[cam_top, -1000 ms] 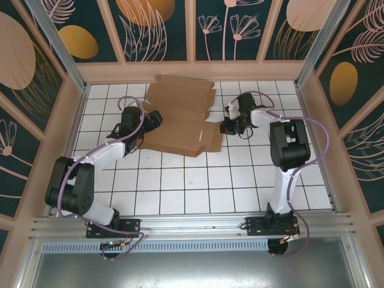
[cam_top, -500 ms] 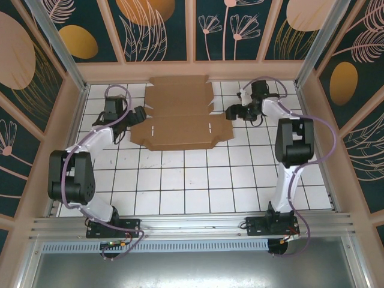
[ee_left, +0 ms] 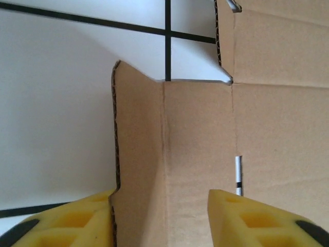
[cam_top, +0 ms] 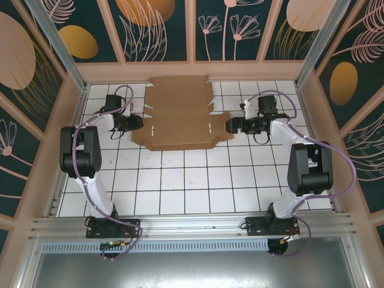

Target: Fold the paper box

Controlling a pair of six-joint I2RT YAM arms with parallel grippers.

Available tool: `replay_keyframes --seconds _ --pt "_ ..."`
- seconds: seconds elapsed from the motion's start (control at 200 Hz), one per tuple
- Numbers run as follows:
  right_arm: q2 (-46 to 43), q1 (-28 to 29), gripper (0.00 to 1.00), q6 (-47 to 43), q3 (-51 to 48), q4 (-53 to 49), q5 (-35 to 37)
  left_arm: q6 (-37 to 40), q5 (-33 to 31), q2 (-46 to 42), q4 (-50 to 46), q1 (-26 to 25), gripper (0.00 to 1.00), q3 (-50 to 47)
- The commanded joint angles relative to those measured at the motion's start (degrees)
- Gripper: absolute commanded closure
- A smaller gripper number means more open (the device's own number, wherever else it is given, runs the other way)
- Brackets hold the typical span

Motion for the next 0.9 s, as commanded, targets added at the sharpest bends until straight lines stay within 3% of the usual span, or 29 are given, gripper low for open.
replay_keyframes --seconds 0.0,0.19,0.3,0.531,0.721,0.891 --pt "-1.62 0.28 0.12 1.18 -0.17 2.12 -1.23 -0.86 3.59 -0.85 -0.09 0.04 0.75 -0.38" --pt "-1.34 0.55 0.12 2.05 2.05 2.08 -1.01 -7.25 0.48 -5.88 3.49 0.1 0.92 -7.32" --pt "-1.74 0.81 0.12 5.06 2.18 4.46 1.32 -14.49 2.55 -10.78 10.25 0.1 0.96 -14.64" --pt "-6.31 1.3 0.12 24.93 -4.49 18.15 12.33 -35.42 1.44 -24.94 28.86 -0.83 0.98 -34.42" --pt "-10.76 5.14 0.17 43.1 -16.41 32.5 17.41 -50.65 -4.89 -30.78 40.3 -7.32 0.98 -43.97" --pt "-10.03 15.15 0.19 55.93 -22.6 37.9 26.98 -65.2 -13.84 -31.53 45.21 -15.93 0.98 -47.96"
